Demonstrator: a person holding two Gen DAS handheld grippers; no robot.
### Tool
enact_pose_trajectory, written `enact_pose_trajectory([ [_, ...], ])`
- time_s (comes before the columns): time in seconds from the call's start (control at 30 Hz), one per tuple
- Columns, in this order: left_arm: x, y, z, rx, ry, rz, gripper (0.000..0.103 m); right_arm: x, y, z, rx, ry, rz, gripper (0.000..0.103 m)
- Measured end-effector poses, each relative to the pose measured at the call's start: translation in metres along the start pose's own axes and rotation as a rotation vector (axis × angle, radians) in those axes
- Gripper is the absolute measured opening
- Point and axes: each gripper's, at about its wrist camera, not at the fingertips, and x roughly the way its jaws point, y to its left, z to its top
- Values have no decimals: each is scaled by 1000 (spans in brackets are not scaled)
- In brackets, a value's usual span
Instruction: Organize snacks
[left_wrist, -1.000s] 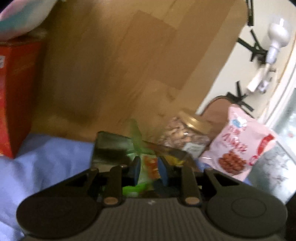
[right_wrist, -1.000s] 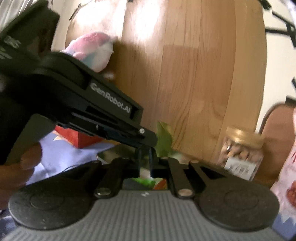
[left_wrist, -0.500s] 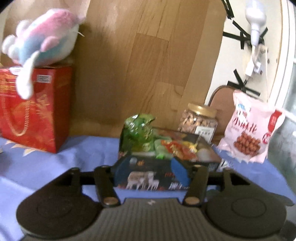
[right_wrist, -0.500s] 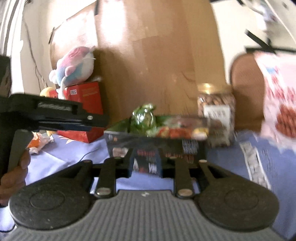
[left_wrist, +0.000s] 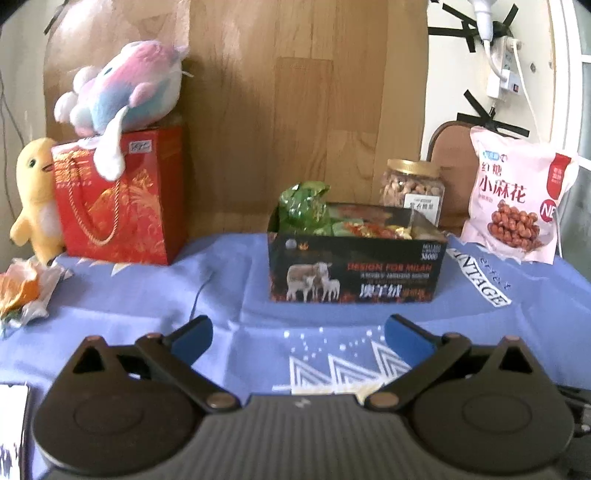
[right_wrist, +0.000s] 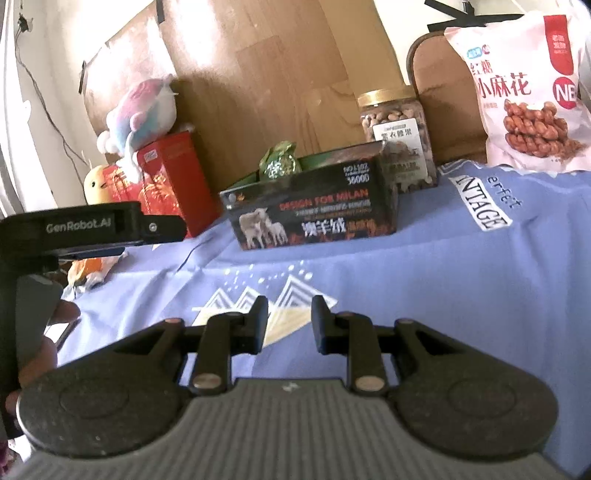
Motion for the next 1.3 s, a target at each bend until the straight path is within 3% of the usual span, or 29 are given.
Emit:
enact_pose_trajectory([
  [0.17, -14, 1, -11, -10, 14, 19, 103, -16, 11, -5, -18, -30, 8, 37],
  [0.73, -54, -13, -46, -4, -5, 5, 103, -60, 29, -25, -26, -56, 3, 39],
  [0.97, -64, -17, -53, 8, -26, 9, 103, -70, 33, -30, -33, -76, -5, 45],
  [1.3, -79, -18, -58, 73, -83, 102, 103, -70, 41, -35, -55, -67, 29, 46],
])
